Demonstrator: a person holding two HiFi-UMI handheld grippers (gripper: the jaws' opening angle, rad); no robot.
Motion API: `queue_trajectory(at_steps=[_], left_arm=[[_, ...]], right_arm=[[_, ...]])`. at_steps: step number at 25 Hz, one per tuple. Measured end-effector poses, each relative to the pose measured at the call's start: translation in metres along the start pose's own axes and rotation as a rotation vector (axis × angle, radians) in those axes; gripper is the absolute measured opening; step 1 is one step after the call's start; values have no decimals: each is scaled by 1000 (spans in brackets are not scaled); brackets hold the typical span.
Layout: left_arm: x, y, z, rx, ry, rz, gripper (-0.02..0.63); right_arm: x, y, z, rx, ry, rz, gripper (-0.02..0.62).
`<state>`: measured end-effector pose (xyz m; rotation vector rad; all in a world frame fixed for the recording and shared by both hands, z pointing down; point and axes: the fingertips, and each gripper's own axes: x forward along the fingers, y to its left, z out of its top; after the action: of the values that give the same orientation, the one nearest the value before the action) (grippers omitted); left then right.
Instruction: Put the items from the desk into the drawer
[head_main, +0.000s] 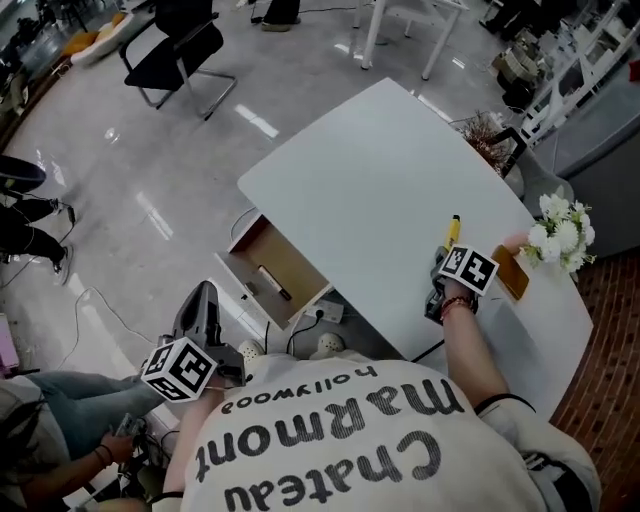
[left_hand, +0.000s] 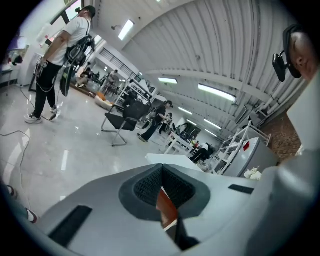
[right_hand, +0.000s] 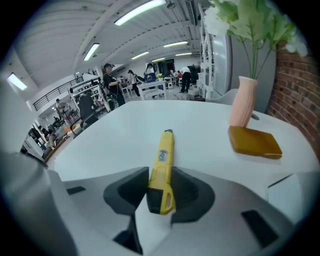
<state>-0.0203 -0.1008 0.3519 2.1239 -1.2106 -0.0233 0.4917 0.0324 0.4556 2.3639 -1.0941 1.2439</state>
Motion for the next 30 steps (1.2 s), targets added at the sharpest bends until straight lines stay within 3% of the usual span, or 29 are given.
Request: queue_trajectory(at_steps=[8, 18, 30], left_arm=[[-42, 83, 54, -22, -41, 70, 3], [-84, 184, 115, -33, -67, 136, 2], [-108, 259, 117, -80, -30, 191, 3]], right_arm=[[-13, 141, -14, -144, -8, 112, 141], [-37, 317, -40, -247, -38, 267, 141], [-58, 445, -102, -385, 24, 428, 141]])
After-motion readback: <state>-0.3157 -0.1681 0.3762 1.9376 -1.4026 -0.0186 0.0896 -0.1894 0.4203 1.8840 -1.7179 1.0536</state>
